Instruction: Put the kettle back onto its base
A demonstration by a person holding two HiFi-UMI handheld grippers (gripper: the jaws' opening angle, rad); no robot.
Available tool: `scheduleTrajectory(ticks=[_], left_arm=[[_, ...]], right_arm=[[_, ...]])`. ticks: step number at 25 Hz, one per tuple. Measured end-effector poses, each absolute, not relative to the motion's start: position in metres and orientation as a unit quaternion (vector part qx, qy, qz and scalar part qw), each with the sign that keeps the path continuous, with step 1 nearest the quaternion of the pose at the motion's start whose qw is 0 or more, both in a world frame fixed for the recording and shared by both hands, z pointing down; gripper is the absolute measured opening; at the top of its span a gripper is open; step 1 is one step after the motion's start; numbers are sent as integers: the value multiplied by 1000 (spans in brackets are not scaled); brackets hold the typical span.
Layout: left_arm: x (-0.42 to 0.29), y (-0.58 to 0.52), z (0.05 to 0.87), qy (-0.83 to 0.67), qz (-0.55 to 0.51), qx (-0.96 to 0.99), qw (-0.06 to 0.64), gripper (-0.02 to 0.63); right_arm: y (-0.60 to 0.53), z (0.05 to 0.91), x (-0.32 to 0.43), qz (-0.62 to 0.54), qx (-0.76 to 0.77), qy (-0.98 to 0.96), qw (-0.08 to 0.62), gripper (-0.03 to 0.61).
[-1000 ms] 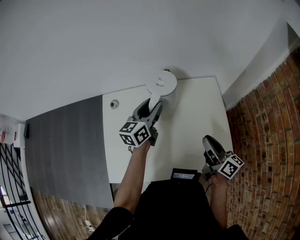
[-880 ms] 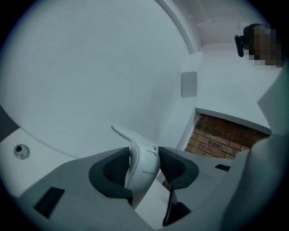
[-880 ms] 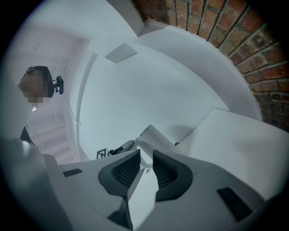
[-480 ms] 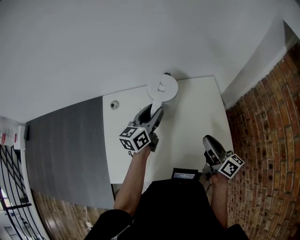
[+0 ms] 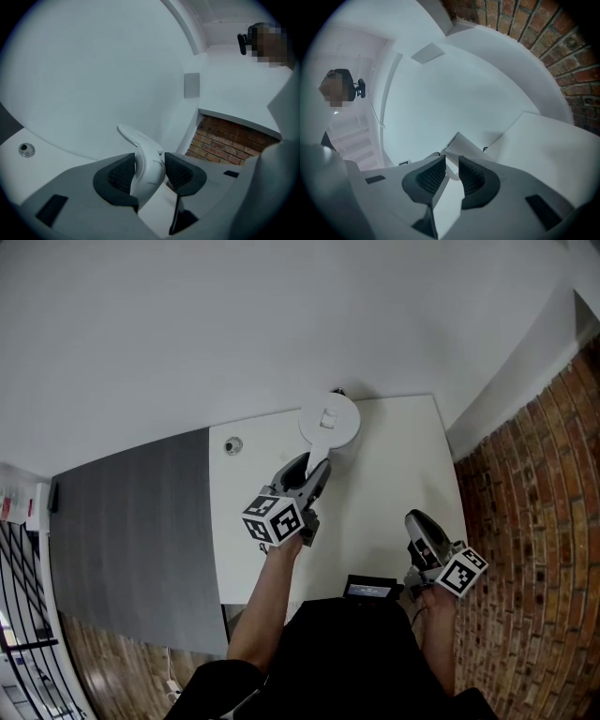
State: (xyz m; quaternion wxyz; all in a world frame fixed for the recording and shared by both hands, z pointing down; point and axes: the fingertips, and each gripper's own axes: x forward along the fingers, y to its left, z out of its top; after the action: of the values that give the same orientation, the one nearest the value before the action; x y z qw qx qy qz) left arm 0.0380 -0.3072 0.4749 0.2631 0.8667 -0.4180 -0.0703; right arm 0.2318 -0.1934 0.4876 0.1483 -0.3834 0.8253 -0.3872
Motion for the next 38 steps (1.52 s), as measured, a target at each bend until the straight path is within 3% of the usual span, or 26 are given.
scheduleTrajectory(ticks=[38], left_arm=[[46,-292,499,-204,45,951,227,216]], right_arm=[[-189,488,231,-388,-383,827,139,89]])
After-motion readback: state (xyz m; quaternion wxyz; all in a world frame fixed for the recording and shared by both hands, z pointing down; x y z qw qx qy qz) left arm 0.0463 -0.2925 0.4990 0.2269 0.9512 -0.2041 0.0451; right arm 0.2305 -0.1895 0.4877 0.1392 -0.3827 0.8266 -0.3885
